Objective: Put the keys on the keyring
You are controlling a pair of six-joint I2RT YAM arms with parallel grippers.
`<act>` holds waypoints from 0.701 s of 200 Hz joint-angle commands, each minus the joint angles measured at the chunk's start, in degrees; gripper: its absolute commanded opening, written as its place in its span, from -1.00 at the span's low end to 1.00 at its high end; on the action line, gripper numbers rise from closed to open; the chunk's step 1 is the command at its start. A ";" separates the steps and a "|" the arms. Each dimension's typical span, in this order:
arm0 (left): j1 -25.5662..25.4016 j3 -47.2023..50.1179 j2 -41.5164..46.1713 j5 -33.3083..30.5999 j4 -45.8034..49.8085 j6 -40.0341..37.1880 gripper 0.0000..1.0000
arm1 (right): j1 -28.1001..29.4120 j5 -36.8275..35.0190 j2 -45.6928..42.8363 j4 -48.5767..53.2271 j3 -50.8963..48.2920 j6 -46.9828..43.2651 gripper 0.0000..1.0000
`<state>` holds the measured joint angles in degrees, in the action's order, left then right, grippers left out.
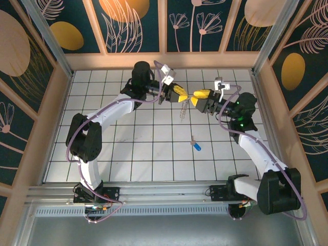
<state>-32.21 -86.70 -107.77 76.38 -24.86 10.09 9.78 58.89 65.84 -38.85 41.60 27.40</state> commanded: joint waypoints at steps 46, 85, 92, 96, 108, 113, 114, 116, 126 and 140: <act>-0.14 0.95 0.67 -1.58 -6.42 3.55 -1.00 | 1.31 2.89 2.14 -2.89 3.10 -0.85 -0.16; -0.22 1.09 0.78 -1.75 -7.73 4.68 -1.00 | 1.95 2.60 2.86 -3.42 3.56 -0.85 -0.29; -0.23 1.22 0.76 -1.76 -7.75 4.76 -1.00 | 2.02 2.54 3.05 -3.41 3.71 -0.85 -0.31; -0.23 1.19 0.74 -1.76 -7.75 4.77 -1.00 | 2.08 2.48 3.14 -3.43 3.74 -0.85 -0.32; -0.23 1.28 0.80 -1.76 -7.81 4.77 -1.00 | 2.17 2.45 3.39 -3.66 3.92 -0.85 -0.37; -0.27 1.31 0.82 -1.80 -7.83 4.77 -1.00 | 2.10 2.45 3.50 -3.71 4.05 -0.85 -0.39; -0.25 1.33 0.86 -1.82 -7.83 4.77 -1.00 | 2.09 2.45 3.50 -3.74 4.07 -0.85 -0.39; -0.27 1.35 0.88 -1.80 -7.83 4.72 -1.00 | 2.13 2.45 3.57 -3.72 4.09 -0.85 -0.40; -0.31 1.35 0.88 -1.76 -7.86 4.76 -1.00 | 2.18 2.37 3.68 -3.83 4.18 -0.84 -0.44; -0.31 1.40 0.85 -1.73 -7.84 4.77 -1.00 | 2.23 2.37 3.82 -3.86 4.36 -0.85 -0.50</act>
<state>-32.23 -85.65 -107.74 74.43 -30.06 14.04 11.49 60.12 69.19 -39.59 43.44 27.33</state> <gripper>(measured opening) 0.044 0.266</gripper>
